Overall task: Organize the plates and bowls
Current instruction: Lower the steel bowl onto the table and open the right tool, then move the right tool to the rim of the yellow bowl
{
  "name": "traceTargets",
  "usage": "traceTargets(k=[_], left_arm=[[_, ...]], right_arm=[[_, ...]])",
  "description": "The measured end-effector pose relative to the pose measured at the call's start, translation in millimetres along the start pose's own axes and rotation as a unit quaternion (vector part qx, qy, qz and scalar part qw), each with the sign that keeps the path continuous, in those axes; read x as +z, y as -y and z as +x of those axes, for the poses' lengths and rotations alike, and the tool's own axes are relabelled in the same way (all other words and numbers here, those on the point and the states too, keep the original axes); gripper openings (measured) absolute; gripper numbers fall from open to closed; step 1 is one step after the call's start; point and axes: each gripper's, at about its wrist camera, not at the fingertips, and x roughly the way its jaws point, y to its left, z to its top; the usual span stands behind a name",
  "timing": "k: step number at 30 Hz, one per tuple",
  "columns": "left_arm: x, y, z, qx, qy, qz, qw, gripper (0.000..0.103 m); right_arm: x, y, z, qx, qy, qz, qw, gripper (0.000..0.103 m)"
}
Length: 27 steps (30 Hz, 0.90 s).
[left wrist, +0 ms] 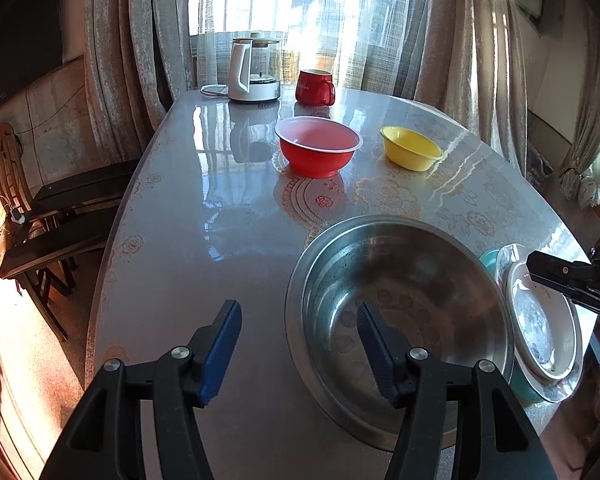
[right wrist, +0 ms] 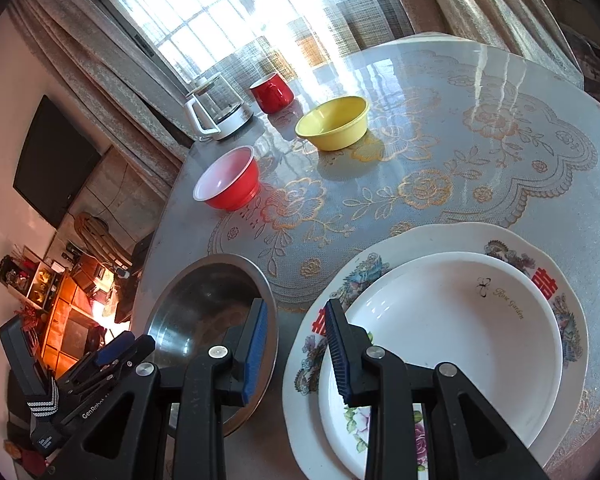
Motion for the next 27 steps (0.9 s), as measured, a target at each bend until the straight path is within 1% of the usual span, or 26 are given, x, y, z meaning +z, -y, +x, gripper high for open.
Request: traceTargets(k=[2,7,10,16,23,27], left_arm=[[5,1,1,-0.004,-0.001,-0.002,1.0,0.068],[20,6,4,-0.016,-0.004,-0.008,0.9998,0.074],[30,11,6,-0.019,-0.003,-0.008,0.9998,0.078],[48,21,11,-0.028,-0.006,-0.007,0.9996,0.08],[70,38,25,-0.037,-0.022,0.002,0.9991,0.081],[81,43,35,-0.04,-0.031,0.0,0.9987,0.081]], right_arm=[[3,3,1,-0.004,0.0,0.002,1.0,0.031],[17,11,8,-0.024,-0.005,0.002,1.0,0.033],[30,18,11,-0.038,-0.003,0.001,0.999,0.036],[56,34,20,-0.057,-0.007,0.011,0.998,0.037],[92,50,34,-0.065,-0.008,0.031,0.997,0.037],[118,59,49,-0.059,-0.006,0.063,0.996,0.037]])
